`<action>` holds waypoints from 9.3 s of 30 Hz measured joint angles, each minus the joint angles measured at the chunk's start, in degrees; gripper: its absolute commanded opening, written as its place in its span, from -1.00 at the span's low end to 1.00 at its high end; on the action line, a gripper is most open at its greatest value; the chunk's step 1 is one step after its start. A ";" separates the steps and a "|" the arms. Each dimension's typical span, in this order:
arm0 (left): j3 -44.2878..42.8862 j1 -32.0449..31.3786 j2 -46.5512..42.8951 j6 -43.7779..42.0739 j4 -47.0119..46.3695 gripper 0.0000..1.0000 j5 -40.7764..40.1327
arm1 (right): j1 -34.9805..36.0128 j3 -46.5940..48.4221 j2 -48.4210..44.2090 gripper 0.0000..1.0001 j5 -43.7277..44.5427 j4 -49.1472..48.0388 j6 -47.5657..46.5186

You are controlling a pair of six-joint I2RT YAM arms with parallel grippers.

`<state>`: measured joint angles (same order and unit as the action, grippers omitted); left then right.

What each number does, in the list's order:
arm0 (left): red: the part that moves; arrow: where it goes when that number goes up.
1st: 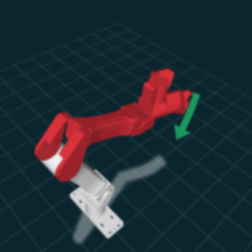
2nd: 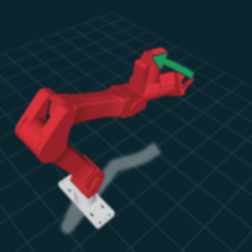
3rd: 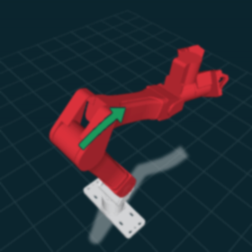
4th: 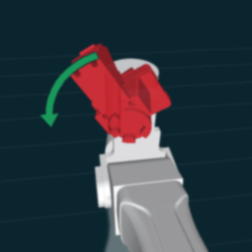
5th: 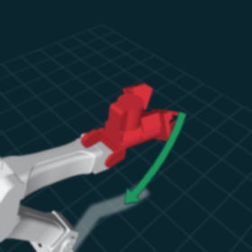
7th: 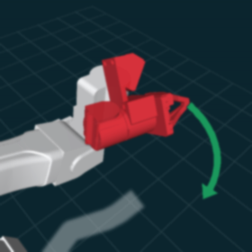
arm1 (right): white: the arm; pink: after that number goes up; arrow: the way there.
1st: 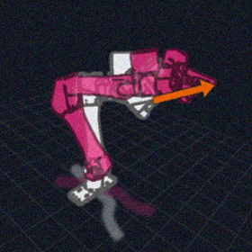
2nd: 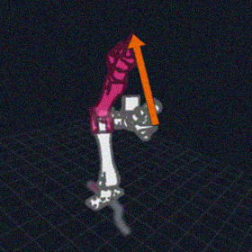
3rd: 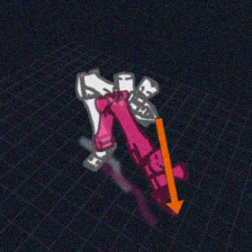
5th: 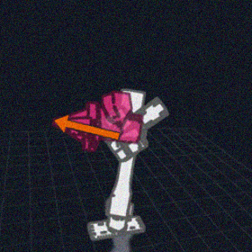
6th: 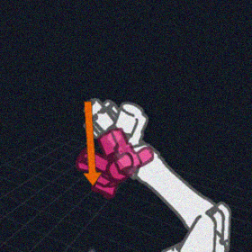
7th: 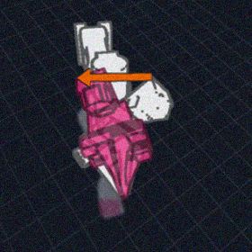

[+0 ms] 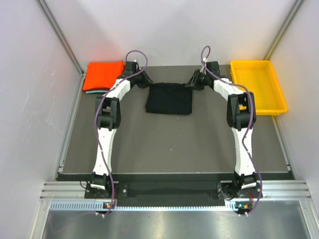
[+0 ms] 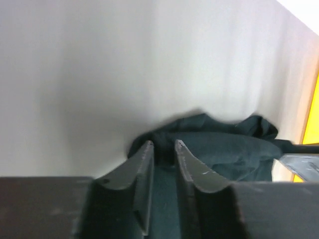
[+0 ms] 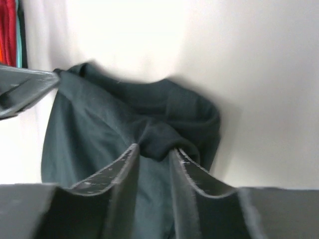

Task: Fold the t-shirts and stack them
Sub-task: Fold the tshirt, then neatly place the folded tshirt to the corner

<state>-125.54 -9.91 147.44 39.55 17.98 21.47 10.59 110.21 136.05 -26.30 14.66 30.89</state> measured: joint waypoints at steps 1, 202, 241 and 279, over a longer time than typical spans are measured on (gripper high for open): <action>-0.26 0.15 0.13 0.09 -1.09 -0.34 0.09 | -0.24 0.83 1.27 -0.27 -0.42 -0.63 -0.22; 2.43 1.27 -24.94 -52.11 7.65 -1.00 -35.52 | 0.09 -55.06 -47.71 0.16 -7.80 -7.80 -9.25; -4.94 12.28 -14.62 -61.79 -3.56 -1.00 -31.54 | 0.02 -55.15 -45.11 0.17 -6.27 -8.26 -9.44; -9.38 20.00 -2.54 -57.20 -18.03 -1.00 -32.09 | 0.00 -55.04 -42.77 0.18 -4.83 -8.26 -9.88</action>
<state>-134.91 10.09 144.90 -17.65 -0.05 -10.61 10.59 55.18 93.27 -31.14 6.39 21.02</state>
